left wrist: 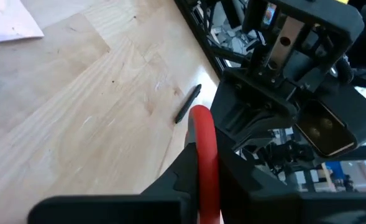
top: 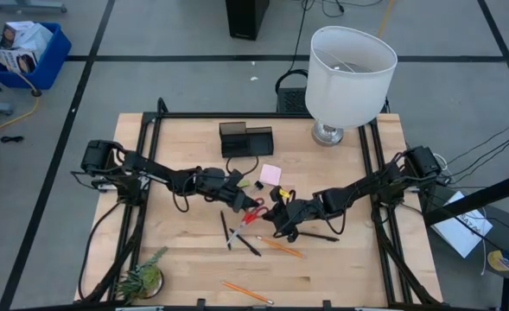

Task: Pick and place office supplies into organizer
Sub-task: Put the red scissors into the black desk organizer

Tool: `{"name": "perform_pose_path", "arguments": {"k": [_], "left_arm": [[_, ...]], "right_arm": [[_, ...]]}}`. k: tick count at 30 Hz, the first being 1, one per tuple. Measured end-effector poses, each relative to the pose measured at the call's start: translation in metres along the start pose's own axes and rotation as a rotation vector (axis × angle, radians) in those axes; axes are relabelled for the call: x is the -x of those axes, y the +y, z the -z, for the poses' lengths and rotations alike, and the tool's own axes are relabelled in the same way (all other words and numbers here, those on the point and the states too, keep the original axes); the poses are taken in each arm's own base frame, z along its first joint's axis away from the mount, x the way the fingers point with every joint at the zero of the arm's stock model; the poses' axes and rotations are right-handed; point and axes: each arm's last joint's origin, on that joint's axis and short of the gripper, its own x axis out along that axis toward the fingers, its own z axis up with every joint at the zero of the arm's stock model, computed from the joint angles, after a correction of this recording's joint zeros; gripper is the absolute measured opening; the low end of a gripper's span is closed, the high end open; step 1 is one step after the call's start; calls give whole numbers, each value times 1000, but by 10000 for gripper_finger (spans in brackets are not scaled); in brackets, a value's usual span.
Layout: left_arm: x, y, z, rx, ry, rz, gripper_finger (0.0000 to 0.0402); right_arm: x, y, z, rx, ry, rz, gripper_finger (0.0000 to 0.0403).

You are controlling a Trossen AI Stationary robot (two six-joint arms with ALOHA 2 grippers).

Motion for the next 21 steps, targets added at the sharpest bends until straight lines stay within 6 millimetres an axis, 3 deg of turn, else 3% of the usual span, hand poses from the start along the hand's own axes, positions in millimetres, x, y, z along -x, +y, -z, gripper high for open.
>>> {"name": "perform_pose_path", "arguments": {"k": [9,21], "left_arm": [[0,2,4,-70,72,4,35],[7,-2,-4,-150,50,25,40]], "right_arm": [[10,0,-4,-114,5,-31,40],[31,-9,-13,-312,-30,-27,151]]}}
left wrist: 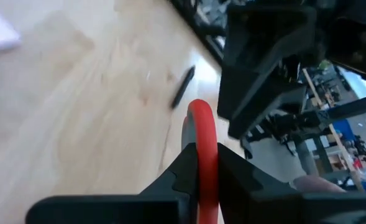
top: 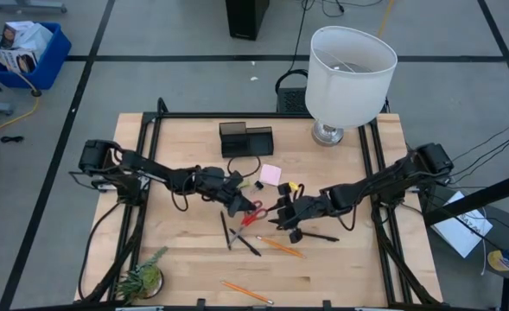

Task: Pick and place office supplies into organizer
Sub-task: Put the red scissors into the black desk organizer

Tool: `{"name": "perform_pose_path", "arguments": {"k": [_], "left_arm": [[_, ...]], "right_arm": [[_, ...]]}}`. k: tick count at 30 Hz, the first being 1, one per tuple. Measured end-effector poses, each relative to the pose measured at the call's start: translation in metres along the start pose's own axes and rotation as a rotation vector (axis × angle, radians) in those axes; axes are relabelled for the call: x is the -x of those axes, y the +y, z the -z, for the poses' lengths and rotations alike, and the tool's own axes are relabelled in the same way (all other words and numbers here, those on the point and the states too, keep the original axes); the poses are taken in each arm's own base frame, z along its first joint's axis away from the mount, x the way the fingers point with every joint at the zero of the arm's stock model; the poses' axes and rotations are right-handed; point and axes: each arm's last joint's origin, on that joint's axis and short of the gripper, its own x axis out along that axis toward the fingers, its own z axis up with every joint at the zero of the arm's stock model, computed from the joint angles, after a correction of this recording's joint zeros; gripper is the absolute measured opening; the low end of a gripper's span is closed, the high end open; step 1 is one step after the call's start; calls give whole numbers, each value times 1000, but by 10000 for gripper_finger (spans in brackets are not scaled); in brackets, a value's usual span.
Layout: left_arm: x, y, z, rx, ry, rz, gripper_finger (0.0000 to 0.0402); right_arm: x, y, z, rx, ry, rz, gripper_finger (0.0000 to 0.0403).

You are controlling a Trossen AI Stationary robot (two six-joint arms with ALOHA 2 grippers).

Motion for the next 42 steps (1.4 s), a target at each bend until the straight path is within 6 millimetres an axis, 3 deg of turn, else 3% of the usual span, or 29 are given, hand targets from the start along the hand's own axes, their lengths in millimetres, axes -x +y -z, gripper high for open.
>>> {"name": "perform_pose_path", "arguments": {"k": [8,20,29,36,42], "left_arm": [[28,-14,-21,-178,-106,-61,35],[89,-26,-62,-381,-395,-255,35],[113,-15,-85,-465,-580,-460,45],[129,-10,-103,-553,-712,-512,34],[145,0,-117,-581,-814,-634,51]], "right_arm": [[7,-1,-4,-163,-18,-28,165],[10,12,-13,-172,-96,-59,161],[10,13,-13,-166,-93,-63,156],[10,13,-12,-165,-90,-63,155],[9,16,0,-160,-62,-66,155]]}}
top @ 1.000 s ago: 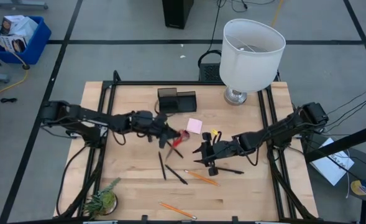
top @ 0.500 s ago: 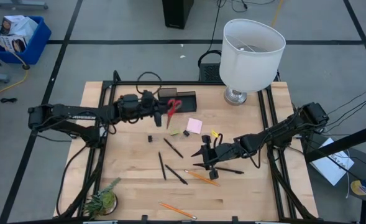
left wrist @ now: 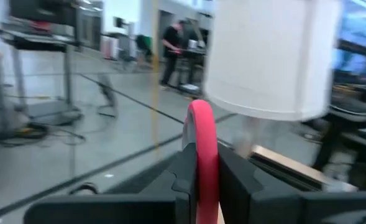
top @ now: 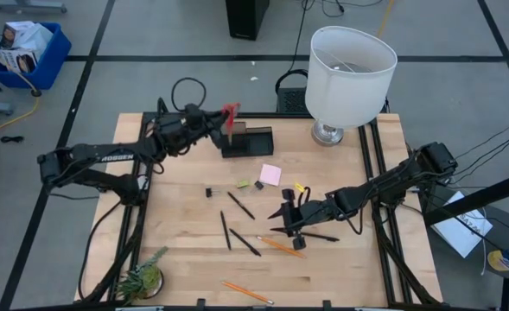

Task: Pick and place office supplies into organizer
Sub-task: Put the red scissors into the black desk organizer

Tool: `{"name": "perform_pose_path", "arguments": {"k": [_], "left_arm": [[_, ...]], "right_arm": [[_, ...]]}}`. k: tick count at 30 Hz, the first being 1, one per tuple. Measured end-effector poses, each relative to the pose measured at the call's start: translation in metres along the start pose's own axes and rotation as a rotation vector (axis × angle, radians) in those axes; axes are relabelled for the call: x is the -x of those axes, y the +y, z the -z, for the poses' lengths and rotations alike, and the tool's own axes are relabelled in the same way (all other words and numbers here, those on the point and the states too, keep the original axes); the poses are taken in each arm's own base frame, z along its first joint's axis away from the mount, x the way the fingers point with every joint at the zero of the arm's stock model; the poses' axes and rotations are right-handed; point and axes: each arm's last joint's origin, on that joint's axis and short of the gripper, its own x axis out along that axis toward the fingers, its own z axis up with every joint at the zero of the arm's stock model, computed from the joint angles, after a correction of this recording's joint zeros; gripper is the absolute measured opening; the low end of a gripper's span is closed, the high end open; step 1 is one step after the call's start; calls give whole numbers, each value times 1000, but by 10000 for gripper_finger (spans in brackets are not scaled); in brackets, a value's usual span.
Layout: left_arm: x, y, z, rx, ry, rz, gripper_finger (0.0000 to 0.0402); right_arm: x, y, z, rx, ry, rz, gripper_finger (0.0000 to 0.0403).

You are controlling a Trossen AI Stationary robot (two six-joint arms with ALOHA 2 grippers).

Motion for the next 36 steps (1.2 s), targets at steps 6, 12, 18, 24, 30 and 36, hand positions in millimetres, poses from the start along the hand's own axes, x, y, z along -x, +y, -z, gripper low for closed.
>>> {"name": "perform_pose_path", "arguments": {"k": [6,12,18,24,30,36], "left_arm": [[-4,17,-5,-2,-42,-39,35],[-5,27,-5,-19,-33,-57,34],[-18,39,9,-27,-16,-69,53],[-38,45,31,1,-21,-58,33],[-49,48,51,-11,-11,-73,63],[-53,49,57,-8,-3,-71,63]], "right_arm": [[0,0,10,3,-67,3,155],[0,-2,15,9,-84,10,155],[-1,-8,17,-3,-78,26,155],[-1,-8,17,-6,-77,27,155],[-1,-8,17,-5,-71,27,155],[-1,-8,19,-2,-52,26,155]]}}
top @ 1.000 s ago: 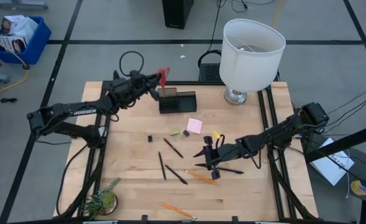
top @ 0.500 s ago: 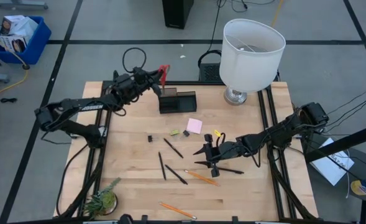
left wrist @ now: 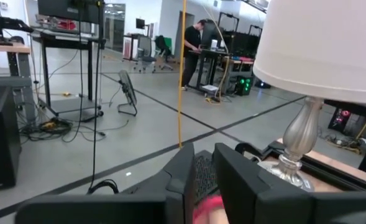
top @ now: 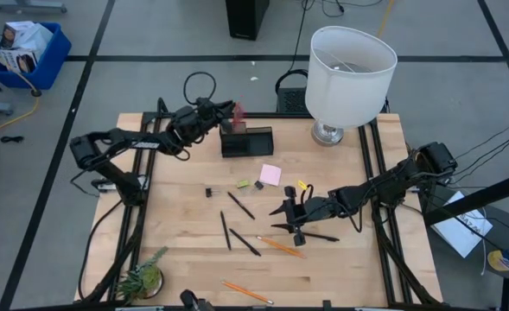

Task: Pick and place office supplies into organizer
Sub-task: Put the red scissors into the black desk organizer, then put the black pen into the black desk organizer

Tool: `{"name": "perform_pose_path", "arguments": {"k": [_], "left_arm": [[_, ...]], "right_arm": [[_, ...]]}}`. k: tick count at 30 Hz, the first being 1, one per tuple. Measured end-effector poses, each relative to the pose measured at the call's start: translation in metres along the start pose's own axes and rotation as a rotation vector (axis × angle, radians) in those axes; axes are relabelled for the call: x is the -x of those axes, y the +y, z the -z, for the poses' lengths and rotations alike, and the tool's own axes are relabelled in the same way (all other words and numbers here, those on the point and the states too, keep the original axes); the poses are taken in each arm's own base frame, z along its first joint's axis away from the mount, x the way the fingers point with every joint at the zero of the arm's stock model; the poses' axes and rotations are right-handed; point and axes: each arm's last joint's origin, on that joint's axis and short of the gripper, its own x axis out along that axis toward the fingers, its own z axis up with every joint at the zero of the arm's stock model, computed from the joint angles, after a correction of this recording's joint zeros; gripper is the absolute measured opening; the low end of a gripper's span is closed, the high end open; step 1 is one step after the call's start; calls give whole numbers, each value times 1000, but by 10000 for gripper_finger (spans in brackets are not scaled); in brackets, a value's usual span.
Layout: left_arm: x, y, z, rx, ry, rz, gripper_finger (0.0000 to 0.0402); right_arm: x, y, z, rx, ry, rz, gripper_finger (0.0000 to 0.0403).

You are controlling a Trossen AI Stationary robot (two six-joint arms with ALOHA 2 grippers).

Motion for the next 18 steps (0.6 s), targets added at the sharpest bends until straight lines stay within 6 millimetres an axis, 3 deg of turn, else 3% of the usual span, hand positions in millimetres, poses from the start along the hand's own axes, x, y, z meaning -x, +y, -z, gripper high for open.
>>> {"name": "perform_pose_path", "arguments": {"k": [11,18], "left_arm": [[0,-3,-1,52,-7,13,6],[1,-7,-2,180,14,138,26]], "right_arm": [[0,0,1,2,6,0,155],[0,0,1,-27,13,0,155]]}}
